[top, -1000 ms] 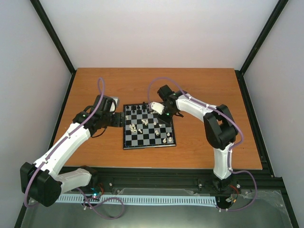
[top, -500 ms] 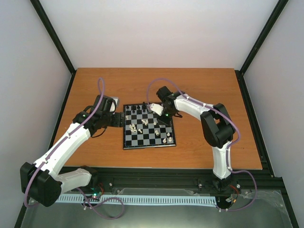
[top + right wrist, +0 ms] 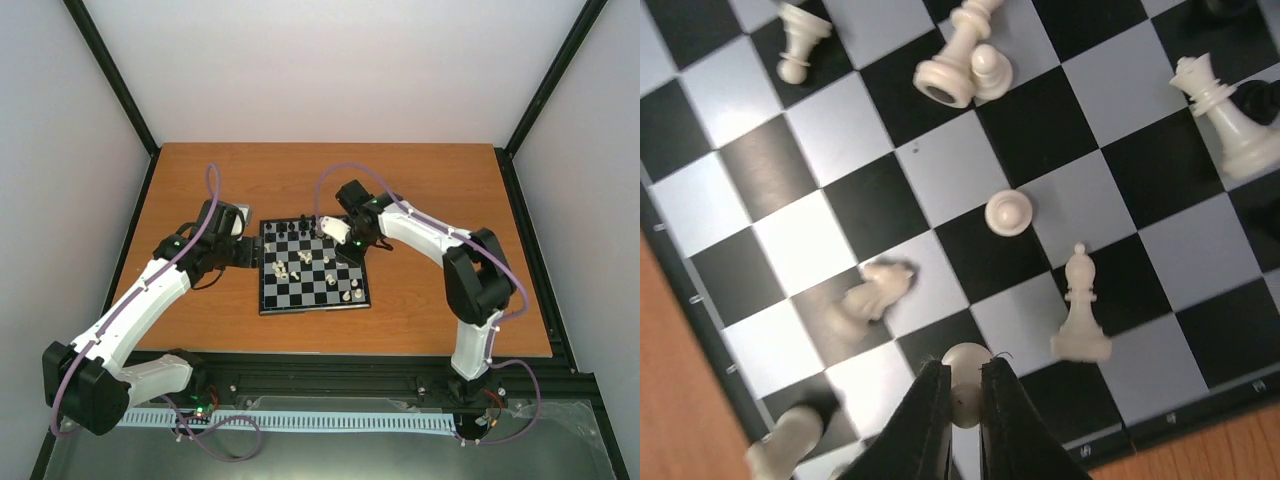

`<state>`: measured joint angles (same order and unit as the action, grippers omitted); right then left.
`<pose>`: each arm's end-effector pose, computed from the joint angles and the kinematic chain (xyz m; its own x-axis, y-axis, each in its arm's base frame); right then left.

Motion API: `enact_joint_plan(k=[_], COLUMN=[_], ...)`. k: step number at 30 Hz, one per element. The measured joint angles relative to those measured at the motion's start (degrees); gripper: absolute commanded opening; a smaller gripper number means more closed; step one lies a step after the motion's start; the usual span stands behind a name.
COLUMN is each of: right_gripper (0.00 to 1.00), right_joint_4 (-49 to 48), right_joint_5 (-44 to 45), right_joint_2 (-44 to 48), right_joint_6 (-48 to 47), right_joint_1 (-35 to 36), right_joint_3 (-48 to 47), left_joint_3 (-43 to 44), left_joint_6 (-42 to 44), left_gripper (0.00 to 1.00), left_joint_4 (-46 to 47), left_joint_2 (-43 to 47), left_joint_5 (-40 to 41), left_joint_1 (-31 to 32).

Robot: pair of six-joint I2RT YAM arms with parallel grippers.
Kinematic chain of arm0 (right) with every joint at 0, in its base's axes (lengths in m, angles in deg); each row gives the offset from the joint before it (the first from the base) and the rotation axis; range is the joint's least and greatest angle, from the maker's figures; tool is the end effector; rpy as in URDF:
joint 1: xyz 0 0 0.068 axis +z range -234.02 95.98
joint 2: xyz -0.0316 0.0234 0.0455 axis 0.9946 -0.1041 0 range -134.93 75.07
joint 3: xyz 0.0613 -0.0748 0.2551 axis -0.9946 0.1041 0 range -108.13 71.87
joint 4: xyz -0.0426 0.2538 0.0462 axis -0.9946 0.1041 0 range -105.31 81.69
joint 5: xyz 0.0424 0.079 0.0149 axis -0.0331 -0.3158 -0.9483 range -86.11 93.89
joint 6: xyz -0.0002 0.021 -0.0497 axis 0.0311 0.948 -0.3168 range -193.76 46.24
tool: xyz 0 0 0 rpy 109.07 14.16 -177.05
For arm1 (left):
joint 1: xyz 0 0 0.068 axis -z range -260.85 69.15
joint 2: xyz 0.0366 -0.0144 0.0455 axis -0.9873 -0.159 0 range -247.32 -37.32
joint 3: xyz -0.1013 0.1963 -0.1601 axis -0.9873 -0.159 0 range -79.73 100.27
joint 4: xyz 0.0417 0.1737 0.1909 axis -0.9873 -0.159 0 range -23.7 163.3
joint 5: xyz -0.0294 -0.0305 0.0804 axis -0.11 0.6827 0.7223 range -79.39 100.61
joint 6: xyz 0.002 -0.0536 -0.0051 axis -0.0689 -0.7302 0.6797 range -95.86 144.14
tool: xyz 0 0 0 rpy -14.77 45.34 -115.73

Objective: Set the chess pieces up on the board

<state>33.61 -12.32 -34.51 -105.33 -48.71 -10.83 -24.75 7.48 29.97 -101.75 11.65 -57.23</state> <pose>0.3049 0.2281 0.2001 -0.3541 -0.8670 -0.3507 -0.9347 0.3404 0.1021 0.2053 -0.0891 0.2834 -0.8110 0.0418 -0.5836 0.1650 0.9733 -0.1596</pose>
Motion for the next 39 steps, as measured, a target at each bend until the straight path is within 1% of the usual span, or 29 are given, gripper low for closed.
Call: enact_joint_plan(k=[5, 9, 14, 34, 39], right_gripper=[0.05, 0.05, 0.06, 0.07, 0.12], right_joint_4=[0.28, 0.22, 0.42, -0.76, -0.79], right_joint_5=[-0.61, -1.44, -2.49, -3.52, -3.17], right_joint_2=[7.15, 9.05, 8.81, 3.41, 3.10], right_joint_6=[-0.11, -0.35, -0.52, -0.79, -0.87], right_joint_1=[0.02, 0.02, 0.04, 1.51, 1.70], right_joint_3=[3.61, 6.71, 9.27, 9.60, 9.60], left_joint_3=[0.00, 0.00, 0.00, -0.02, -0.02], left_joint_6=[0.00, 0.00, 0.02, 0.02, 0.02], left_gripper=[0.74, 0.74, 0.74, 0.74, 0.74], left_joint_4=[0.00, 0.00, -0.02, -0.02, -0.02], left_joint_2=[-0.24, -0.35, -0.35, -0.90, -1.05], left_joint_5=[-0.09, -0.20, -0.22, -0.31, -0.50], left_joint_1=[0.00, 0.00, 0.00, 0.00, 0.00])
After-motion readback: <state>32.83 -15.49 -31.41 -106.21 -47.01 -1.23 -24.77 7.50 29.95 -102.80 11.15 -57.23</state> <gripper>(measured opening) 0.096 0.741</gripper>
